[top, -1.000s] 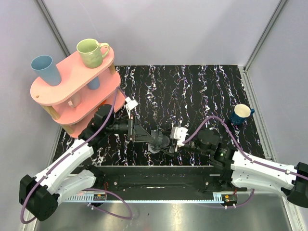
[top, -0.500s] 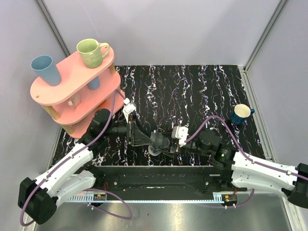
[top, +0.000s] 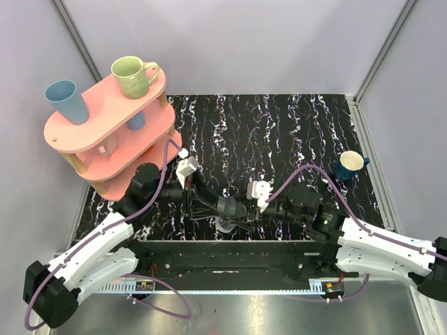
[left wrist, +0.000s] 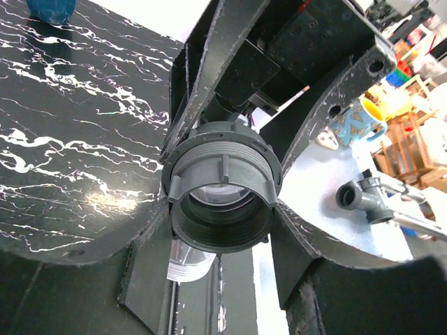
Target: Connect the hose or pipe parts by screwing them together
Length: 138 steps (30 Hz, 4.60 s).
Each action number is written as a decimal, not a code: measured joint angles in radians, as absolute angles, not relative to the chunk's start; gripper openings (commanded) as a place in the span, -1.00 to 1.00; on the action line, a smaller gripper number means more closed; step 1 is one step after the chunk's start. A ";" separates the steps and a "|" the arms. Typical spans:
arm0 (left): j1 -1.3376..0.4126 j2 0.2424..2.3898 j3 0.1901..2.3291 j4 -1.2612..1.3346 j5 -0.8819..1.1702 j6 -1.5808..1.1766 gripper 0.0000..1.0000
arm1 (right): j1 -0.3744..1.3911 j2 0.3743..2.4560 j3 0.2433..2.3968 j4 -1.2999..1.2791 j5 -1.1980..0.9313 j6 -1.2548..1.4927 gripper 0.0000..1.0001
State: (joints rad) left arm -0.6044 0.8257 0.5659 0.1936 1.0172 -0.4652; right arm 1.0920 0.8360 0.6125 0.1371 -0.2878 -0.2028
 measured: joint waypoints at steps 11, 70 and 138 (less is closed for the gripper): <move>-0.662 0.741 0.543 0.139 1.004 -0.186 -1.00 | 1.092 0.853 0.653 0.064 -0.353 -0.138 -1.00; -0.754 0.712 0.518 -0.044 0.479 0.655 -1.00 | 0.804 1.158 0.695 0.307 -0.511 0.448 -1.00; -0.631 0.839 0.820 -0.138 0.636 -1.090 0.19 | 0.811 0.685 0.414 0.587 -0.625 -0.313 -1.00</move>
State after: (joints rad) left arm -0.6312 0.8394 0.8204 -0.1375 0.6365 -1.0897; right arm 0.8112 0.6846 0.4141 0.5869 -0.6247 -0.3134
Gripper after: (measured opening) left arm 0.618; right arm 0.643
